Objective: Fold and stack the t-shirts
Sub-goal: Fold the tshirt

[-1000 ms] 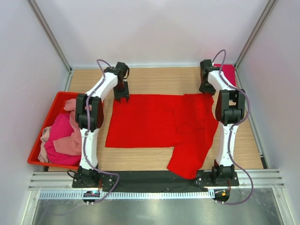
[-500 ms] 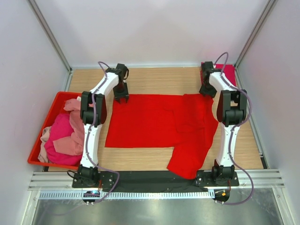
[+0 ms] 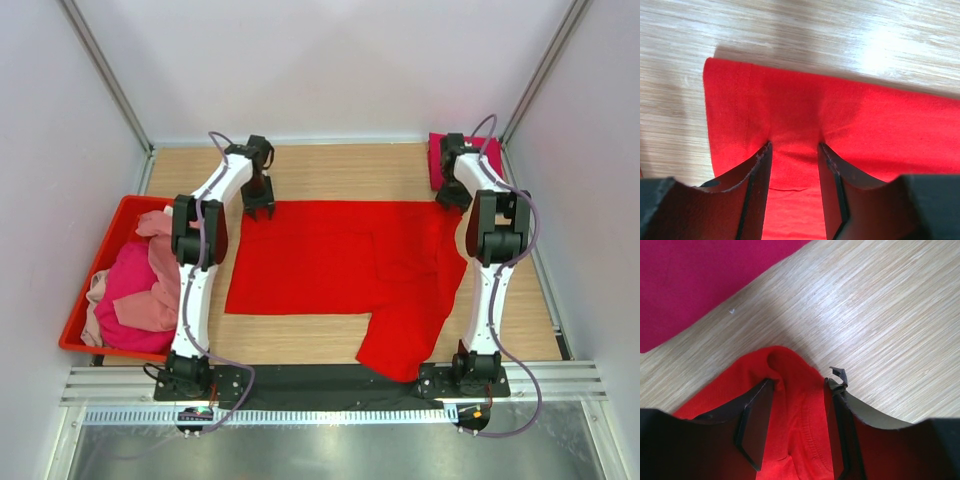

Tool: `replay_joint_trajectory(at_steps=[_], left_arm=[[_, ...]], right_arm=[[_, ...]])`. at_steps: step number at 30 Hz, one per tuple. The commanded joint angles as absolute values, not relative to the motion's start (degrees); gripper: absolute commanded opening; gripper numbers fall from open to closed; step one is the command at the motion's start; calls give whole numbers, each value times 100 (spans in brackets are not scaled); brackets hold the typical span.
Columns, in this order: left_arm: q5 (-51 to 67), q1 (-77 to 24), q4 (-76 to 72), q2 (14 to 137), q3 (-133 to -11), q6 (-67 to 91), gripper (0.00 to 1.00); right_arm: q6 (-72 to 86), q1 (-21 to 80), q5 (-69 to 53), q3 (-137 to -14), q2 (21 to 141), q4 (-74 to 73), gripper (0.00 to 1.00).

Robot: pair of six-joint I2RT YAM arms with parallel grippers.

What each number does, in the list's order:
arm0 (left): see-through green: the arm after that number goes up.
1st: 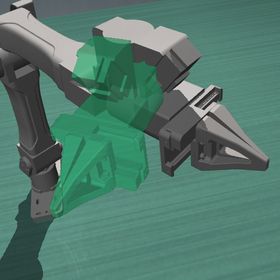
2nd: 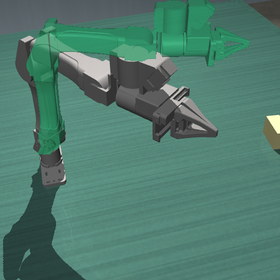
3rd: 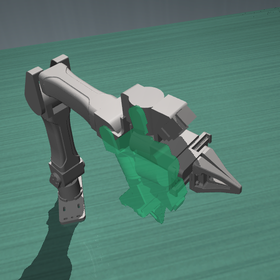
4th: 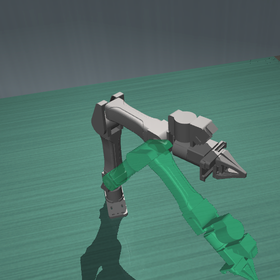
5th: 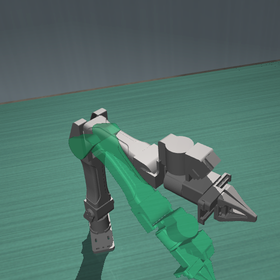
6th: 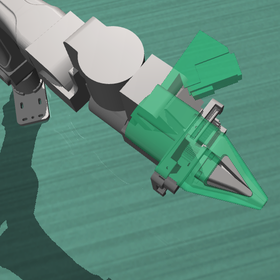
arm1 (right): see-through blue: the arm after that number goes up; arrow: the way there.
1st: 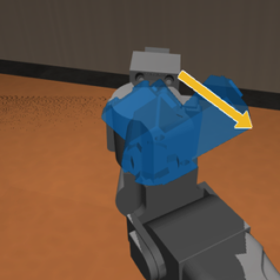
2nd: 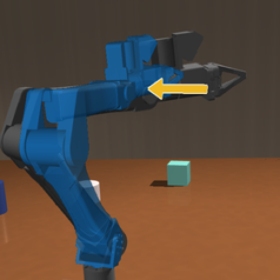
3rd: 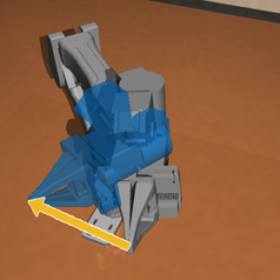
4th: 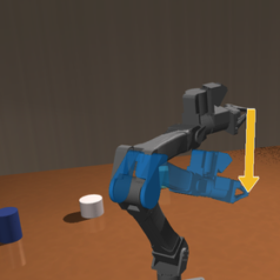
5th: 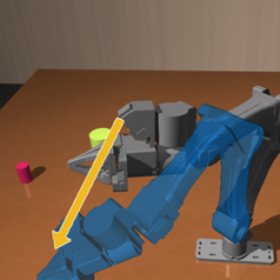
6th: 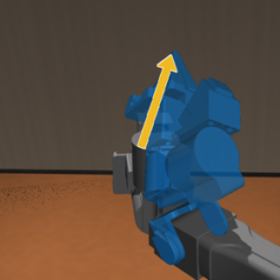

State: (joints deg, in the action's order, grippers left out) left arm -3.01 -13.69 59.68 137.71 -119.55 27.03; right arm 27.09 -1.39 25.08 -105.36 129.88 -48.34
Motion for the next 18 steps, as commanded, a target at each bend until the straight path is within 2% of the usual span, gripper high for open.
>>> replay_joint_trajectory(at_steps=[1, 9, 18], left_arm=[[-308, -1230, 6020, 14308, -12128, 2672, 44], [-167, -1143, 6231, 14748, -13156, 2593, 48], [193, -1151, 6109, 13607, -12745, 2733, 60]], right_arm=[[2681, -132, 2444, -11046, 13324, -5097, 52], [2593, -114, 2311, -11847, 13571, -5546, 53], [2329, -114, 2513, -11638, 12833, -5967, 55]])
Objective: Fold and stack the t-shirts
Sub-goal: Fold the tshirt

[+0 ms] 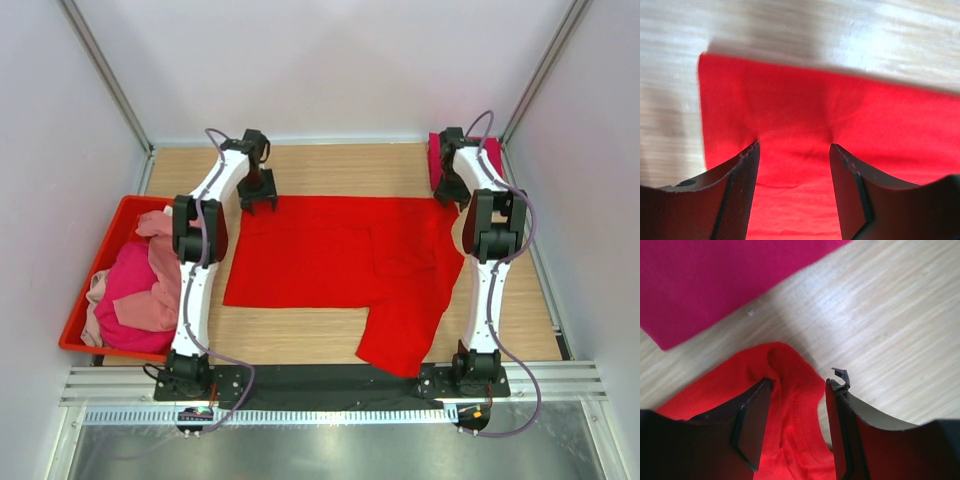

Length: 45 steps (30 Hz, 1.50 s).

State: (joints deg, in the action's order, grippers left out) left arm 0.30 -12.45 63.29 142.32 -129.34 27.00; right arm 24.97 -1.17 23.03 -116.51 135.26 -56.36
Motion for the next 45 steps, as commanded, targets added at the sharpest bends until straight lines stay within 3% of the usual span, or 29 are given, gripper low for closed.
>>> replay_joint_trajectory(at_steps=[1, 11, 18, 27, 33, 38, 42, 45], left_arm=[[211, -1169, 6082, 13458, -12570, 2733, 60], [79, -1424, 6126, 12007, -11351, 2672, 61], [281, -1810, 5371, 10645, -8751, 2935, 58], [221, -2145, 5282, 8992, -6558, 3278, 56], [35, -1961, 5353, 8701, -5845, 3497, 53], [53, -1056, 5493, 9017, -5581, 3876, 39], [-193, -914, 5388, 9079, -5546, 4078, 39], [-325, -914, 5326, 9132, -5564, 4245, 45]], right_arm=[[2286, -114, 2601, -11567, 12641, -5985, 56], [2215, 0, 2593, -10645, 11103, -6179, 57], [2503, 1518, 2401, -8882, 9742, -6249, 57], [3752, 3857, 1249, -6376, 8131, -6407, 57], [4359, 5132, 888, -5398, 7656, -6276, 56], [4720, 5370, 905, -5230, 7418, -6205, 56], [4755, 5370, 1143, -5335, 7374, -6284, 57], [4904, 5370, 1116, -5318, 7409, -6398, 57]])
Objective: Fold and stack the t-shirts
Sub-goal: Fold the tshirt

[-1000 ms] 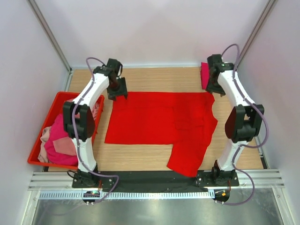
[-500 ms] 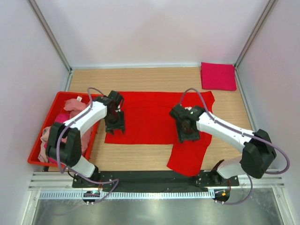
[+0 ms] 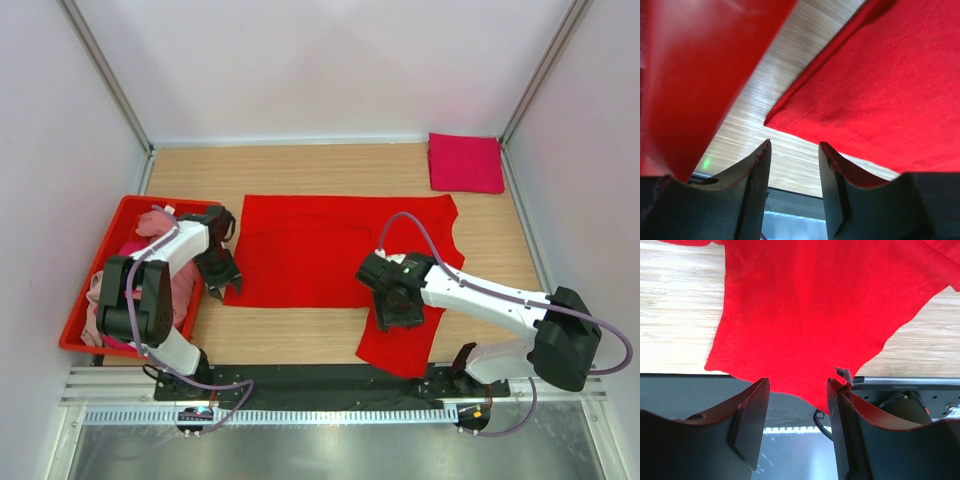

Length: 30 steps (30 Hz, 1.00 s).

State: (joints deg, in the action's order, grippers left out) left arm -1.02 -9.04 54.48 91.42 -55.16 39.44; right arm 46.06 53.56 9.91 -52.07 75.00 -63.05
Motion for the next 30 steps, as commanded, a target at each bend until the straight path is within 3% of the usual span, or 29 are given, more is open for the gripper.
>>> replay_joint_trajectory(at_steps=[1, 17, 25, 30], left_arm=[[-369, -914, 5326, 9184, -5563, 4280, 46], [-879, -923, 5080, 9290, -5195, 4737, 45], [-818, -923, 4974, 9562, -5071, 4676, 45], [-817, -931, 5045, 9361, -5220, 4571, 45]], right_arm=[[4939, 5370, 1108, -5291, 7383, -6398, 57], [5115, 5133, 1512, -5556, 7771, -6065, 57], [5028, 3904, 1064, -5089, 7313, -5599, 57], [4064, 2972, 1256, -5641, 7750, -5555, 58]])
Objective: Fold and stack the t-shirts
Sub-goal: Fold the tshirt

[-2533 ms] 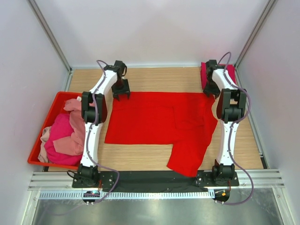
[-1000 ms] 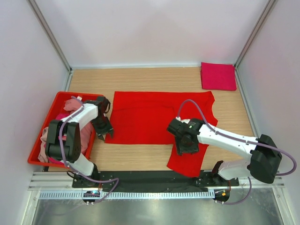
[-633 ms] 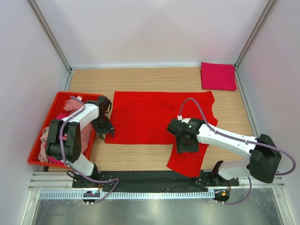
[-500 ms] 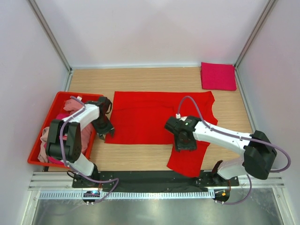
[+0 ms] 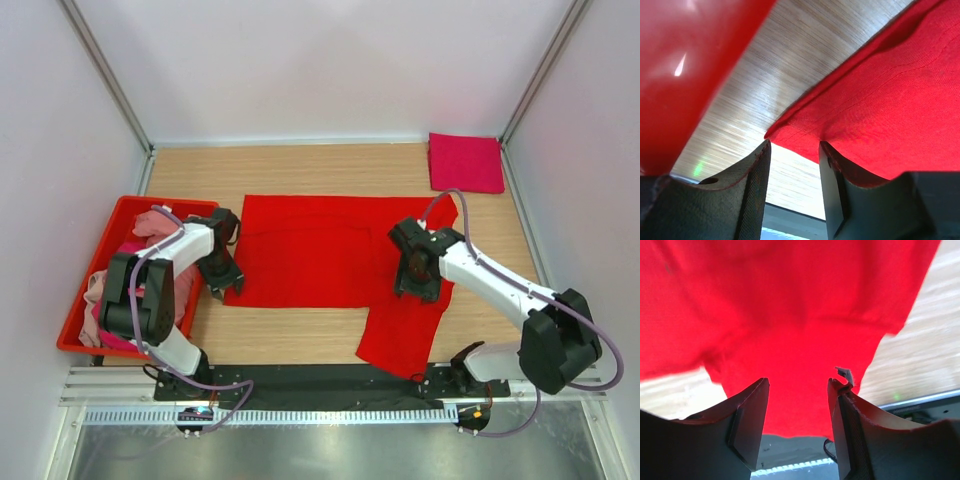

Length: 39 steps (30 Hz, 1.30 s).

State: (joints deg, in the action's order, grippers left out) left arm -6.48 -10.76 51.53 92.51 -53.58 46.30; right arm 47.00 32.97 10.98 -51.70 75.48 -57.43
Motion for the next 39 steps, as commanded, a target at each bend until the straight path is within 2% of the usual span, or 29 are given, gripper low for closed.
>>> replay_joint_trajectory(at_steps=[1, 7, 10, 14, 18, 25, 32, 39], left_arm=[[-835, -932, 5071, 9221, -5290, 4553, 45], [-879, -1238, 5195, 8518, -5686, 4193, 51], [-1010, -1598, 4809, 8411, -6089, 4061, 59], [-1186, -2099, 4764, 9331, -7178, 3964, 59], [-1151, -2416, 4798, 10797, -8521, 3850, 57], [-1256, -2637, 5518, 12557, -10088, 3955, 60], [-1415, -2339, 5695, 13130, -10327, 3902, 61], [-1301, -1838, 5564, 13131, -10073, 3850, 61]], right_arm=[[3921, 2736, 1292, -5773, 7900, -5546, 58], [2937, 2110, 1573, -6819, 8788, -5572, 61], [2708, 1732, 1486, -7171, 9105, -5581, 63], [2251, 1302, 1424, -7584, 9456, -5581, 68], [2066, 705, 1074, -7787, 9921, -5467, 69], [1977, 563, 880, -8279, 10731, -5019, 70], [1951, 711, 905, -8648, 11564, -4649, 71], [1977, 1089, 668, -9377, 12470, -4676, 71]])
